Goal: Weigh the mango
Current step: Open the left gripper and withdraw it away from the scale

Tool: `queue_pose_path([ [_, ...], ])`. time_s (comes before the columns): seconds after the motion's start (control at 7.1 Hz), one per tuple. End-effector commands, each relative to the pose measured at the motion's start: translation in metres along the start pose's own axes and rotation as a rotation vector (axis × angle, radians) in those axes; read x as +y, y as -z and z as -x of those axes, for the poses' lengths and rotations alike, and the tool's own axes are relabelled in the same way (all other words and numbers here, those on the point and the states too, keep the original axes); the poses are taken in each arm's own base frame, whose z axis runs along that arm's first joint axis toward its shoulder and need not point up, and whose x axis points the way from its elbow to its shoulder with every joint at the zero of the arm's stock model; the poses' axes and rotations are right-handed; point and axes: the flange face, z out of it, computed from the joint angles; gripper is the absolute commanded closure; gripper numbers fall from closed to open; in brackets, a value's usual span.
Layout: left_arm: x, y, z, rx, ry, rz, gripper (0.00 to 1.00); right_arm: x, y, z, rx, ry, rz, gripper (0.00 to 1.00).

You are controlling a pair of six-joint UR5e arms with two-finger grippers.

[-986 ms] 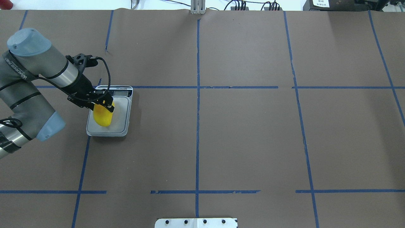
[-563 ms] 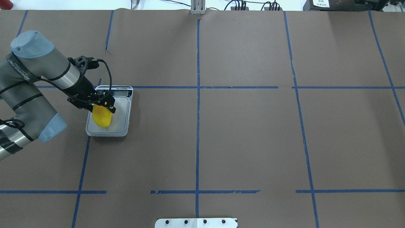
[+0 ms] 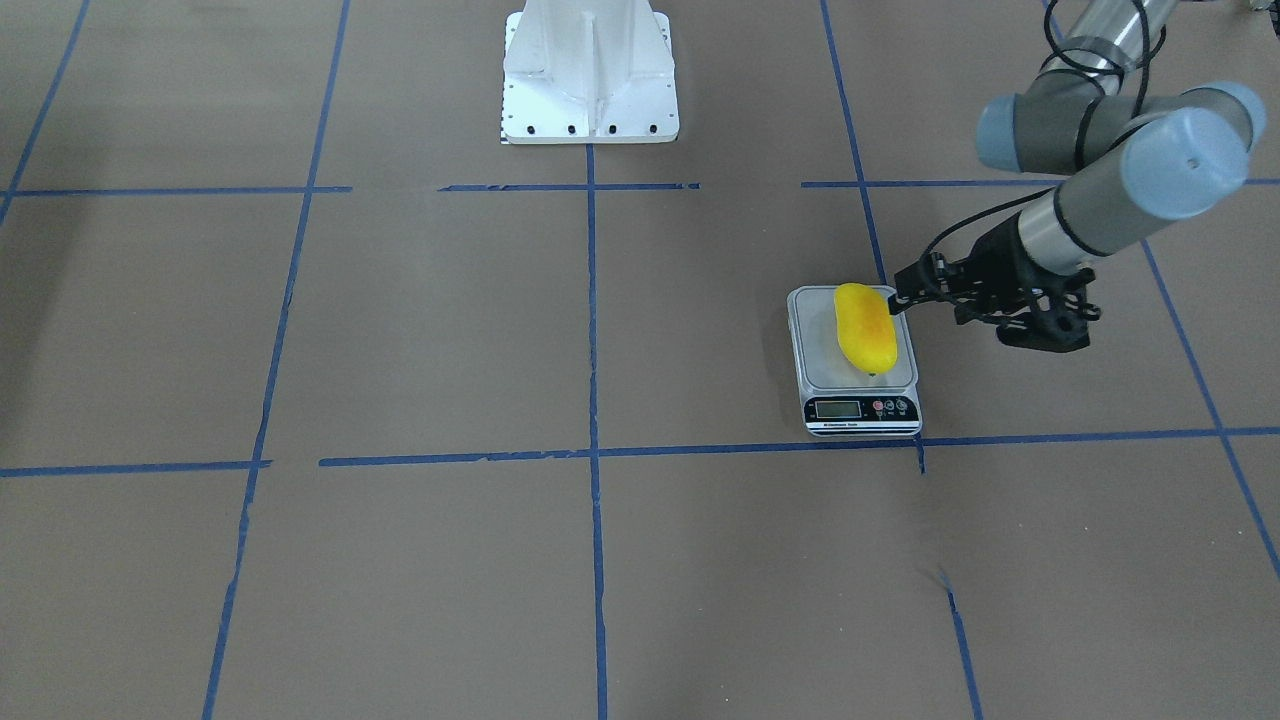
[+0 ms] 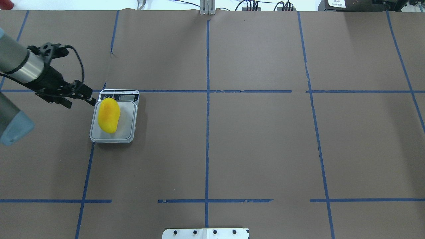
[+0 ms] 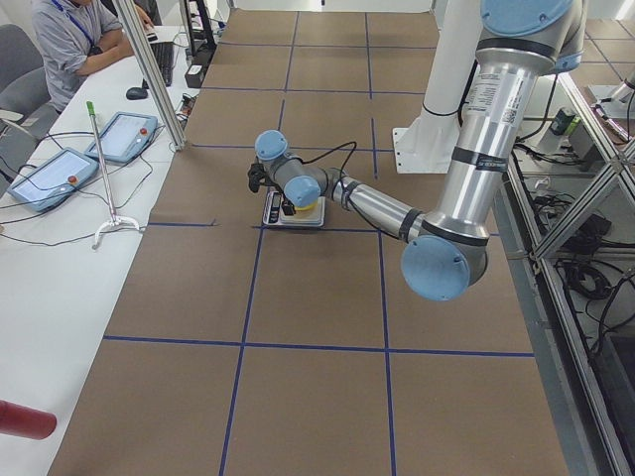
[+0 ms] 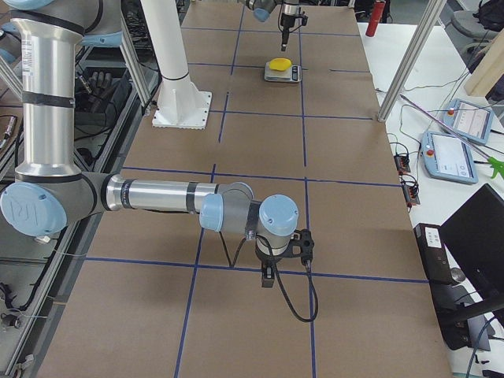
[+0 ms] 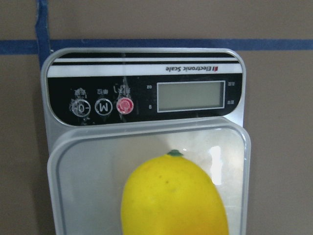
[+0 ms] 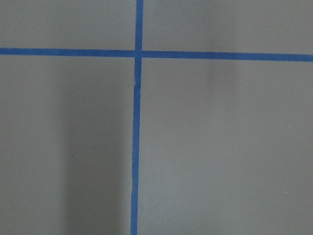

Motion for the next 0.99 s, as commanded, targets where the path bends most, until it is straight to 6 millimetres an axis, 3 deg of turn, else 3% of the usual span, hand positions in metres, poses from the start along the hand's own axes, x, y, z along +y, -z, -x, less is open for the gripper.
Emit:
queue_pose_path([
  [0.0, 0.040, 0.049, 0.110, -0.031, -0.017, -0.030, 0.00, 0.000, 0.000, 0.000, 0.000, 0.000, 0.000, 0.00],
  [0.28, 0.076, 0.087, 0.235, -0.102, -0.060, -0.068, 0.00, -0.001, 0.000, 0.000, 0.000, 0.001, -0.001, 0.00],
  [0.42, 0.095, 0.095, 0.295, -0.131, -0.085, -0.065, 0.00, -0.001, 0.000, 0.000, 0.000, 0.001, -0.001, 0.00],
  [0.56, 0.105, 0.100, 0.336, -0.147, -0.083, -0.054, 0.00, 0.000, 0.000, 0.000, 0.000, 0.000, 0.000, 0.00],
  [0.85, 0.110, 0.122, 0.359, -0.172, -0.024, -0.046, 0.00, -0.001, 0.000, 0.000, 0.000, 0.001, -0.001, 0.00],
])
